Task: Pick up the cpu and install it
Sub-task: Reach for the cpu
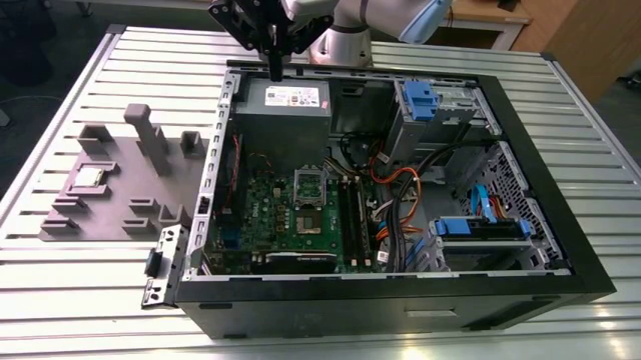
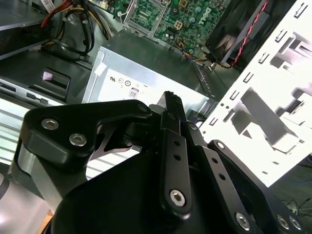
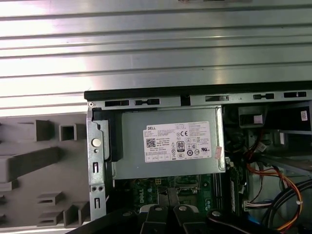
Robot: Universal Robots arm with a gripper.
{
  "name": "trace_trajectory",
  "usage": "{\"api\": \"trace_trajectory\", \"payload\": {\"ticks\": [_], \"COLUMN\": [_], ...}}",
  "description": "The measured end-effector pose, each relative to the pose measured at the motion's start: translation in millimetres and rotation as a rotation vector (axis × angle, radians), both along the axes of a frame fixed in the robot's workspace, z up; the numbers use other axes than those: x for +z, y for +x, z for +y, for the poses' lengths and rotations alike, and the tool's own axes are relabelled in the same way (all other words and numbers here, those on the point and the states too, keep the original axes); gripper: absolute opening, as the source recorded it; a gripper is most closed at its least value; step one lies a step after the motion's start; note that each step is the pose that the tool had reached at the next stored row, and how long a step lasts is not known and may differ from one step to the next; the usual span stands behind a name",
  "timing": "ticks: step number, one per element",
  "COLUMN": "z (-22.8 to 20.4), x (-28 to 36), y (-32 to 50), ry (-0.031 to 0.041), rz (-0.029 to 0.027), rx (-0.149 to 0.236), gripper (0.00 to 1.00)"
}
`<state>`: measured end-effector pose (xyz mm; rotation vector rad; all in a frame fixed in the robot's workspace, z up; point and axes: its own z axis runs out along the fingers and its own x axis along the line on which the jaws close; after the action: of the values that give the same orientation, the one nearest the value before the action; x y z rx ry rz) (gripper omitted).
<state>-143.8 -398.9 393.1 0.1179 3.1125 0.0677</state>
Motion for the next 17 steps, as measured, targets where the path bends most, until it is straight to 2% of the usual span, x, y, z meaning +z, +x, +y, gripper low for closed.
{"api": "trace_trajectory", "payload": {"ticks": [17], "z": [0.0], "x": [0.0], "y": [-4.9], "ry": [0.0], "rz": [0.0], "rx": [0.0], "gripper": [0.11]}}
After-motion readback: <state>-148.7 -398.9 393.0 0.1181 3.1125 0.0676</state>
